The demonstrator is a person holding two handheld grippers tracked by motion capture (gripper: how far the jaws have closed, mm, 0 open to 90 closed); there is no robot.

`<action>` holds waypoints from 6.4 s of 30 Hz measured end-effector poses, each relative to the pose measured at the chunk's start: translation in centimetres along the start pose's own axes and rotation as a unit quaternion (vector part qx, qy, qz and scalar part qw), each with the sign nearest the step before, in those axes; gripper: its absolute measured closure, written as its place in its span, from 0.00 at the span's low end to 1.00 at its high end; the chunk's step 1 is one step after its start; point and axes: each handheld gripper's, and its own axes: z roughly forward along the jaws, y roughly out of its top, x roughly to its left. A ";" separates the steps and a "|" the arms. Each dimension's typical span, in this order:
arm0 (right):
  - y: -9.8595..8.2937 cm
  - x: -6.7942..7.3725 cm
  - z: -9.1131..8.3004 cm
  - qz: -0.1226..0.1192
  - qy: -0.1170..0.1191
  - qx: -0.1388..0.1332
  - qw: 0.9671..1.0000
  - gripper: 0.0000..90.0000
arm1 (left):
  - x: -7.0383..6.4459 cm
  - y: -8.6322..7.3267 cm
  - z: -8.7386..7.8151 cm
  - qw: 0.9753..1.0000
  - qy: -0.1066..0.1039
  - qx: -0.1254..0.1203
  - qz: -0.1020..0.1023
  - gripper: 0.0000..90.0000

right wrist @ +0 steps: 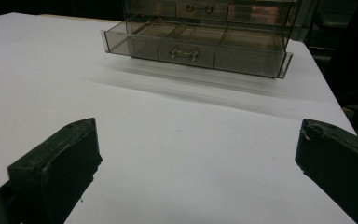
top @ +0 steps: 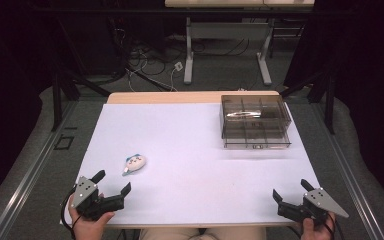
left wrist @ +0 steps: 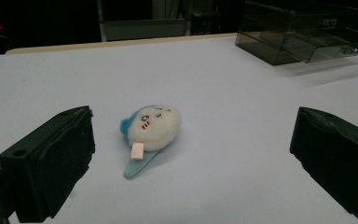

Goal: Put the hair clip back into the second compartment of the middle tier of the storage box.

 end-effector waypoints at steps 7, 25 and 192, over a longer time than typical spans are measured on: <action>-0.1 0.1 0.0 0.000 -0.002 0.001 1.000 0.00 | -0.5 0.1 0.7 1.000 0.001 0.008 0.013 0.00; -0.3 0.3 0.2 -0.003 -0.002 -0.002 1.000 0.00 | 0.4 0.8 4.1 1.000 0.007 0.023 0.008 0.02; -0.4 -0.3 -0.4 0.022 -0.027 0.001 0.999 0.01 | -2.6 3.9 7.2 0.995 -0.032 0.084 -0.047 0.50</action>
